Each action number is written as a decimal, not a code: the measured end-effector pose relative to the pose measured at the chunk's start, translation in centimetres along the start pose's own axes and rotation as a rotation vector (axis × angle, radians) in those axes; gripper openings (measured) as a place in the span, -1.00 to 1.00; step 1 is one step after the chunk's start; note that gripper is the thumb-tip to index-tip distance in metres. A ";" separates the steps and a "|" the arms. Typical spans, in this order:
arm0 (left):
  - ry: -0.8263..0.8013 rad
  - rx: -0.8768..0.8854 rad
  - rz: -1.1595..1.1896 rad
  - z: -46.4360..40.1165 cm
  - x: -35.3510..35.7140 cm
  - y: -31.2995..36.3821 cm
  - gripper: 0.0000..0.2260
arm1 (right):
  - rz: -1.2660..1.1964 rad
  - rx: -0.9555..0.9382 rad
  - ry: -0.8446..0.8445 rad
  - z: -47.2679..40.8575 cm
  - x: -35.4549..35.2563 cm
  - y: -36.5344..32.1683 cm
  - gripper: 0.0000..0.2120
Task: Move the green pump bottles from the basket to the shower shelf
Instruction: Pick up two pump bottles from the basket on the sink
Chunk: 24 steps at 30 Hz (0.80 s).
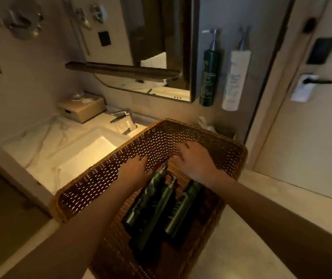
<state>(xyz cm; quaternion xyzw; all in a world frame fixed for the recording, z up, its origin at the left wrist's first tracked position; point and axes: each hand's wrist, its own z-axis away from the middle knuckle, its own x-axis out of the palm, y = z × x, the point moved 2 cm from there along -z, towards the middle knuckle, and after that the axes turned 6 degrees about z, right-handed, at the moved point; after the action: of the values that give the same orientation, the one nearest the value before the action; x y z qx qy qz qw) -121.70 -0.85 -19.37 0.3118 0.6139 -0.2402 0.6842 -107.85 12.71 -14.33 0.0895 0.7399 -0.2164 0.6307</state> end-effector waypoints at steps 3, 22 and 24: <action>-0.171 0.001 0.098 -0.5 2.3 -0.7 -0.40 | 0.004 0.120 -0.020 1.3 0.4 -0.7 -0.55; -0.407 -0.270 0.829 -0.7 7.4 -2.5 -0.44 | -0.284 0.460 -0.179 6.6 3.4 -2.7 -0.52; -0.384 -0.251 0.826 -0.8 7.3 -2.8 -0.44 | -0.429 0.506 -0.221 6.2 3.9 -3.0 -0.58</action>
<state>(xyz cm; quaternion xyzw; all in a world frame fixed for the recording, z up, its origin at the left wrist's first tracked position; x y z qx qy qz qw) -123.29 -1.81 -26.97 0.3949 0.3250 0.0747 0.8561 -104.27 6.82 -18.20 0.0614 0.5918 -0.5292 0.6049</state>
